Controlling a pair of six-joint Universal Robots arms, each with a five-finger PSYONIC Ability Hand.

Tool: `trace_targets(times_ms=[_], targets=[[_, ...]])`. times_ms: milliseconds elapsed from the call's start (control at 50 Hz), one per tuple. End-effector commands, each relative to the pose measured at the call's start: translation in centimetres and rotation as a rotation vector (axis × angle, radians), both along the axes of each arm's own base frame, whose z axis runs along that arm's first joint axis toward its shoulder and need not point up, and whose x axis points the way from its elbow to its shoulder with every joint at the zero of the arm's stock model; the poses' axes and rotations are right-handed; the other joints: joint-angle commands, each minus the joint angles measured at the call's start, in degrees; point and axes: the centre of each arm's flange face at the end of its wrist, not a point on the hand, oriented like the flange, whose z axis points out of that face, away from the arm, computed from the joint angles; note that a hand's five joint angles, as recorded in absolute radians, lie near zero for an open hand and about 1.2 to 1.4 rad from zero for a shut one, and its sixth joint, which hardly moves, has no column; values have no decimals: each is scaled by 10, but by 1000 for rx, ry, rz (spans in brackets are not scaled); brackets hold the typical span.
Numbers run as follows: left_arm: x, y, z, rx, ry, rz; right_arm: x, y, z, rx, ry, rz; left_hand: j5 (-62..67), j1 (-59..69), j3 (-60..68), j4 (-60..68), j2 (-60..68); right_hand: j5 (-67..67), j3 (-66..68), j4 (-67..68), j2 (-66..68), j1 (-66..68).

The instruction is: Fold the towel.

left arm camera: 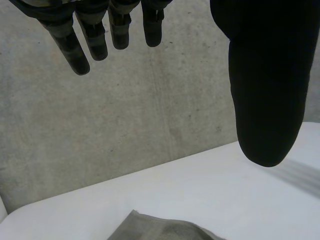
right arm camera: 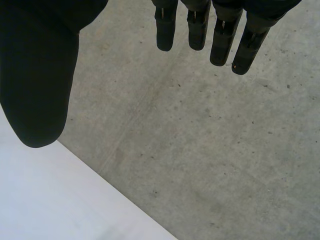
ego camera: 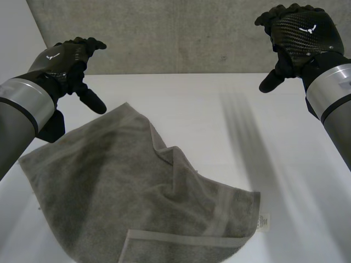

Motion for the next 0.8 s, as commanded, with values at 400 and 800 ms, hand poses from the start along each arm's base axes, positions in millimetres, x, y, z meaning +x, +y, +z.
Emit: trace_targets(times_ms=[400, 800], targets=[[-12, -20, -50, 98, -145, -45, 53, 15, -103, 455, -40, 212, -7, 10, 15, 15, 16, -26, -22, -34, -28, -21], [-8, -34, -52, 51, -179, -23, 120, 19, -213, 700, -84, 315, -16, 1, 7, 6, 8, -18, -14, -27, -20, -13]])
